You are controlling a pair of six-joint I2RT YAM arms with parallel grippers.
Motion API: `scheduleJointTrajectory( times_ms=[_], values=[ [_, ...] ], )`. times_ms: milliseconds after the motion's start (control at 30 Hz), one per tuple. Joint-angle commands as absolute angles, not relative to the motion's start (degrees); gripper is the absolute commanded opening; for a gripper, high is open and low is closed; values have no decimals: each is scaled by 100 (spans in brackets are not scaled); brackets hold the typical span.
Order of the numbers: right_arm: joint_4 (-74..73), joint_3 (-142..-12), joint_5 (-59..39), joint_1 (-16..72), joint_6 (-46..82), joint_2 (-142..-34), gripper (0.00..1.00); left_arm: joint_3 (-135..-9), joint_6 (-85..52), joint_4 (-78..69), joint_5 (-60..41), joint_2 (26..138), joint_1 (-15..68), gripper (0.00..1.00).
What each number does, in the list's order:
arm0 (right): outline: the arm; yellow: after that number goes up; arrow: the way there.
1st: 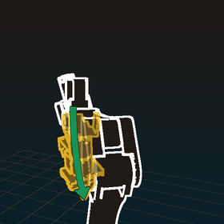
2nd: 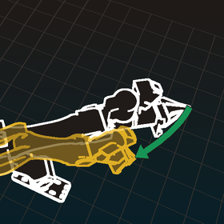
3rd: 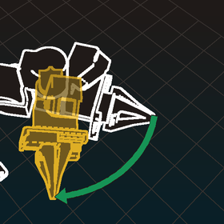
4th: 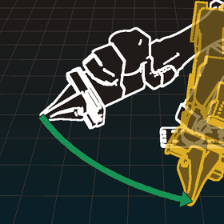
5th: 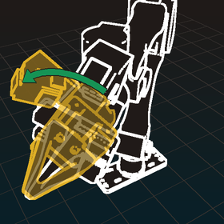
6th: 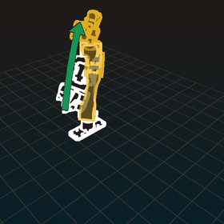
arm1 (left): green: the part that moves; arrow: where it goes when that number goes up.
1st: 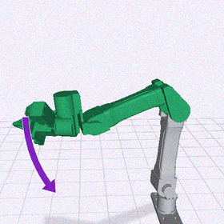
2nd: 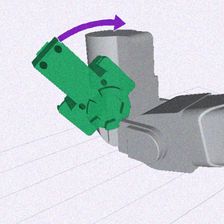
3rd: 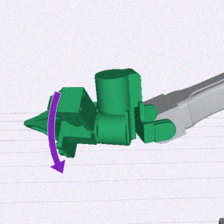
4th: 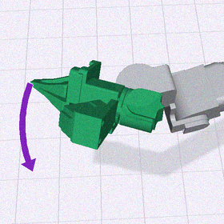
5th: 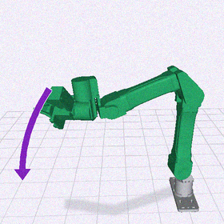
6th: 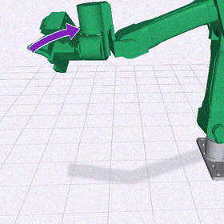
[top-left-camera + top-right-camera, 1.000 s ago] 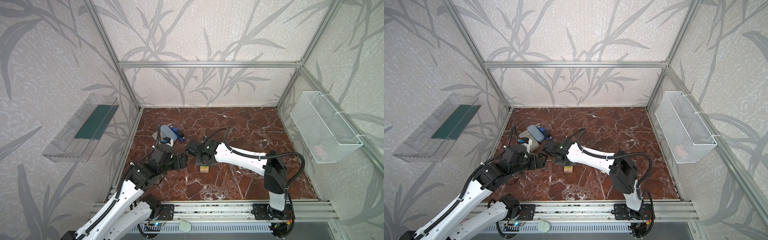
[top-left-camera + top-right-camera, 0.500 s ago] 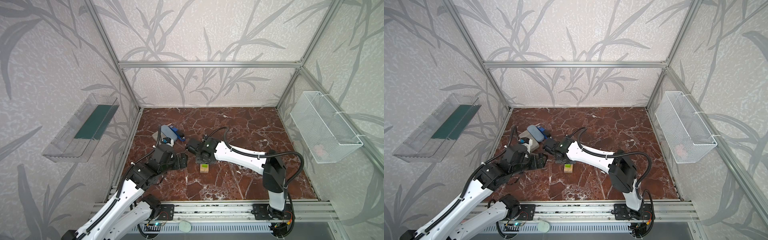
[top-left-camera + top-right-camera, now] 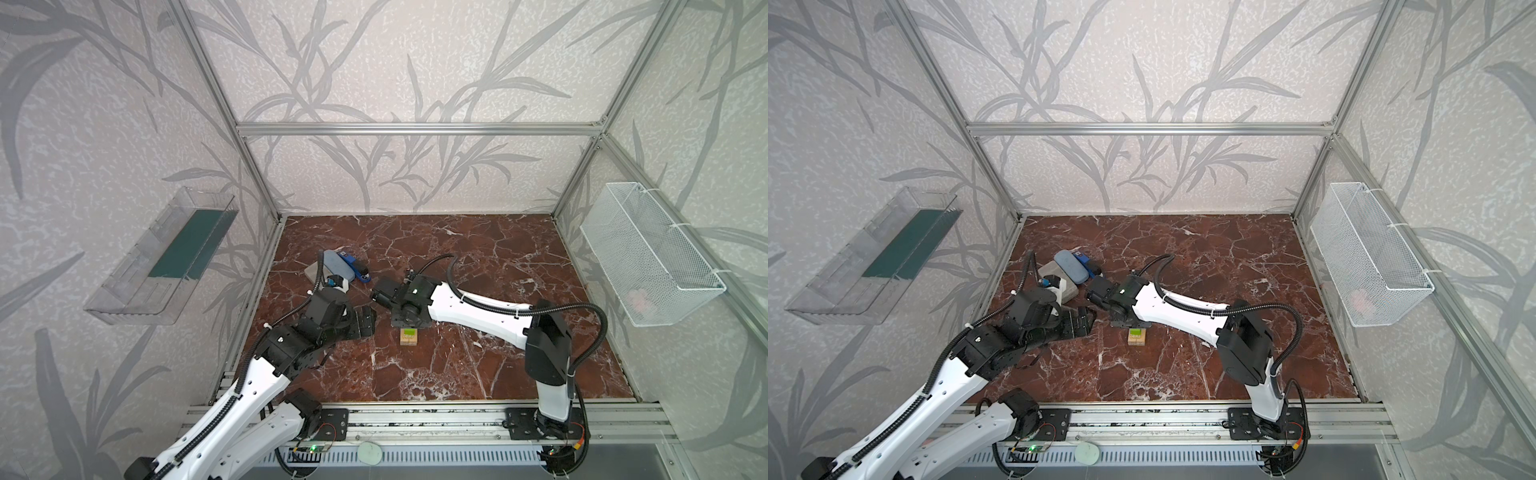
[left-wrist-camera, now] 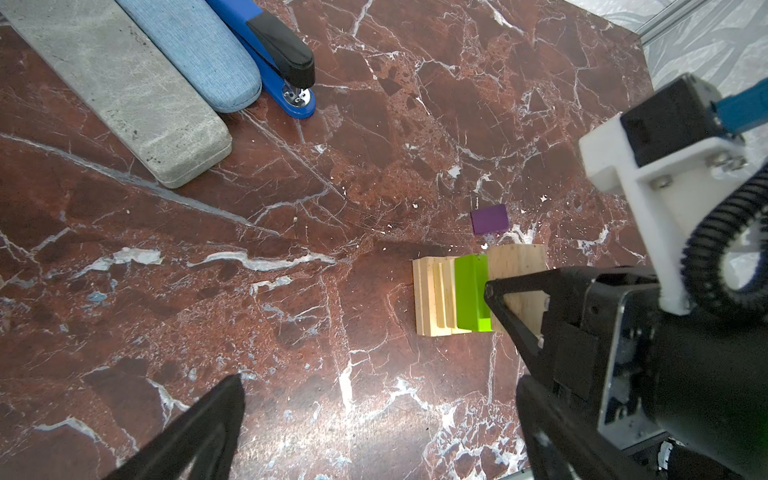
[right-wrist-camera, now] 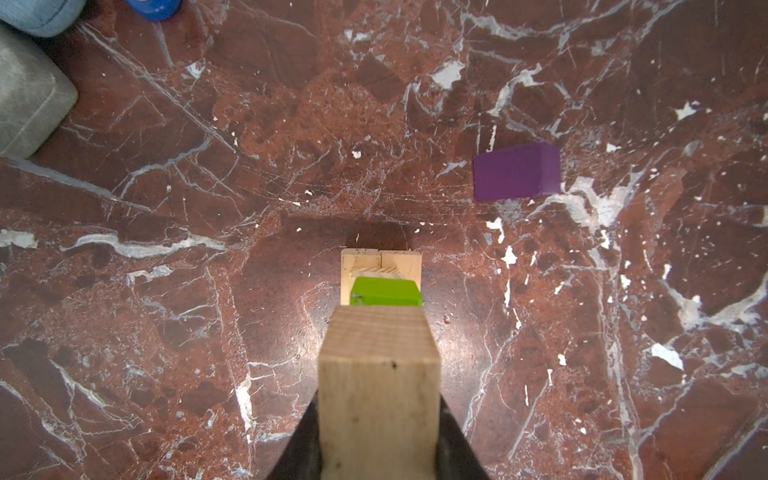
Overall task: Build the wood block tower
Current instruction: 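Lower the wooden block against the lime-green block with the right gripper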
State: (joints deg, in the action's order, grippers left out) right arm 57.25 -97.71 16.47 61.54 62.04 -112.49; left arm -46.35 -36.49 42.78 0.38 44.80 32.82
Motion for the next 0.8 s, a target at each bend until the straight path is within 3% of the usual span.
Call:
scheduleJointTrajectory(
  times_ms=[0,767],
  values=[
    [5867,-9799,1728,6137,6275,-11347,20,-4580,-3744,4211,88,4456,3253,100],
    [5891,-9665,1772,6137,6398,-11367,22,-4546,-3850,4381,464,4417,3256,99]
  ],
)
